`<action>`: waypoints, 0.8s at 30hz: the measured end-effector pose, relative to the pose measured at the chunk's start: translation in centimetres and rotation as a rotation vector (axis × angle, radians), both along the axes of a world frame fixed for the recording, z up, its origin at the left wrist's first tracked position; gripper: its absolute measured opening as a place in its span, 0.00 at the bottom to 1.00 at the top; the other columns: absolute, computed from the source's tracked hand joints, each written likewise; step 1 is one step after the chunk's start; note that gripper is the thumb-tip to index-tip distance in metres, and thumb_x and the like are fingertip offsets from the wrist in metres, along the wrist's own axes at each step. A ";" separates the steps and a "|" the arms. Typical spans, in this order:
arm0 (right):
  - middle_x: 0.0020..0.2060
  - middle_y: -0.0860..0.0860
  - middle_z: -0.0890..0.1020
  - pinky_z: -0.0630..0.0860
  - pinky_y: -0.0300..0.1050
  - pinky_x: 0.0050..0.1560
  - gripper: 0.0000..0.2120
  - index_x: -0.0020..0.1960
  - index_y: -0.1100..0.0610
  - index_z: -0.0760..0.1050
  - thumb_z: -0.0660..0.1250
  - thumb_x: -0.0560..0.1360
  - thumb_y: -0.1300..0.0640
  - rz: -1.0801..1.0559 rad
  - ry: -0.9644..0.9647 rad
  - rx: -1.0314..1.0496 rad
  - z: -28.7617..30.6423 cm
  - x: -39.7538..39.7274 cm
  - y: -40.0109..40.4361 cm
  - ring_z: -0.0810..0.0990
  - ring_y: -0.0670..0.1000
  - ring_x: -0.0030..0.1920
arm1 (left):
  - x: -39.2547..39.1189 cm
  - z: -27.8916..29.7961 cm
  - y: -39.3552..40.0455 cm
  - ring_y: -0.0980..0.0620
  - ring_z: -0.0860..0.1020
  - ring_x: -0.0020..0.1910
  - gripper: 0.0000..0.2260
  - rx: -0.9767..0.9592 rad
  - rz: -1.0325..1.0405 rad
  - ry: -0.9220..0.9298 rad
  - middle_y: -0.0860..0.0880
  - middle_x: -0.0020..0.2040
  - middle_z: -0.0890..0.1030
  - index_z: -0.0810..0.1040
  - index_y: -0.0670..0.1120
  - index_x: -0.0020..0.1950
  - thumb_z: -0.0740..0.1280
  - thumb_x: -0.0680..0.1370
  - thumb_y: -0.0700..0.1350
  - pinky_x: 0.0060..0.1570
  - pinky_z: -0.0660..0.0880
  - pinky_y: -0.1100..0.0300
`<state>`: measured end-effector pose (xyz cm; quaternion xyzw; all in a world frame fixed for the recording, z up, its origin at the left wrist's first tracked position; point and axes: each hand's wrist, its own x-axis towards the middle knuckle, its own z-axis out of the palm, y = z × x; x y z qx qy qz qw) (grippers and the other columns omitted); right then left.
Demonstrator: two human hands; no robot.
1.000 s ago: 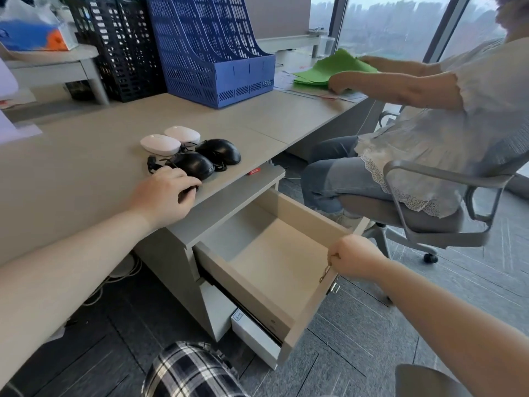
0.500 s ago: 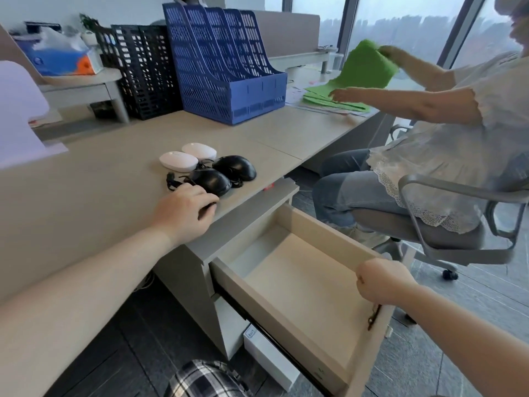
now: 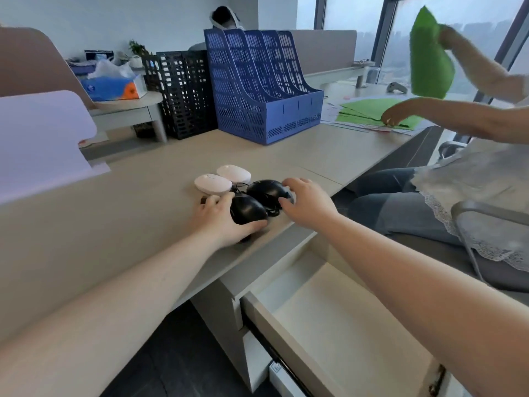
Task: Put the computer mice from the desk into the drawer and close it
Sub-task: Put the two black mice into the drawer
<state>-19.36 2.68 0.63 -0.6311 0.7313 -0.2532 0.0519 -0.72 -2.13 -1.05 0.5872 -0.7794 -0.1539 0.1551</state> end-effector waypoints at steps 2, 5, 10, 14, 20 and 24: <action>0.64 0.55 0.74 0.71 0.53 0.62 0.25 0.71 0.50 0.64 0.63 0.75 0.49 0.017 -0.019 0.070 -0.2 0.7 -2.3 0.69 0.59 0.66 | -0.3 -0.1 -0.5 0.43 0.63 0.70 0.50 0.021 -0.001 -0.053 0.47 0.71 0.67 0.62 0.59 0.70 0.60 0.51 0.79 0.67 0.66 0.45; 0.66 0.56 0.72 0.71 0.55 0.63 0.32 0.73 0.48 0.60 0.65 0.72 0.45 0.015 -0.059 0.167 -1.0 1.1 -4.6 0.70 0.61 0.66 | -0.6 -0.1 -1.3 0.42 0.66 0.69 0.51 -0.003 -0.034 -0.113 0.50 0.72 0.68 0.60 0.62 0.71 0.60 0.51 0.81 0.67 0.65 0.47; 0.62 0.57 0.75 0.74 0.54 0.61 0.32 0.71 0.51 0.64 0.68 0.70 0.45 0.010 -0.066 0.180 -0.7 0.8 -5.2 0.72 0.61 0.63 | -1.3 1.0 -1.4 0.42 0.68 0.66 0.41 0.035 -0.087 -0.048 0.48 0.65 0.72 0.67 0.62 0.66 0.68 0.55 0.74 0.66 0.66 0.50; 0.64 0.55 0.75 0.74 0.52 0.61 0.36 0.72 0.52 0.64 0.71 0.67 0.47 -0.031 -0.143 0.174 -0.3 0.1 -4.0 0.73 0.59 0.64 | -1.8 1.5 -0.6 0.43 0.70 0.64 0.40 0.055 -0.070 0.006 0.47 0.62 0.73 0.67 0.63 0.64 0.72 0.54 0.69 0.64 0.67 0.51; 0.66 0.57 0.74 0.71 0.49 0.64 0.37 0.73 0.55 0.62 0.72 0.67 0.50 -0.116 -0.258 0.086 -0.7 -0.7 -0.2 0.72 0.58 0.66 | -2.8 1.7 2.2 0.42 0.68 0.61 0.38 0.127 -0.066 0.034 0.44 0.58 0.69 0.71 0.63 0.61 0.70 0.51 0.70 0.65 0.67 0.53; 0.63 0.56 0.77 0.72 0.47 0.61 0.32 0.70 0.57 0.67 0.72 0.68 0.53 -0.200 -0.392 -0.008 -0.1 -2.1 3.3 0.75 0.57 0.63 | -4.1 1.7 4.7 0.42 0.65 0.63 0.37 0.104 -0.059 0.038 0.45 0.58 0.67 0.69 0.62 0.63 0.73 0.57 0.69 0.65 0.65 0.54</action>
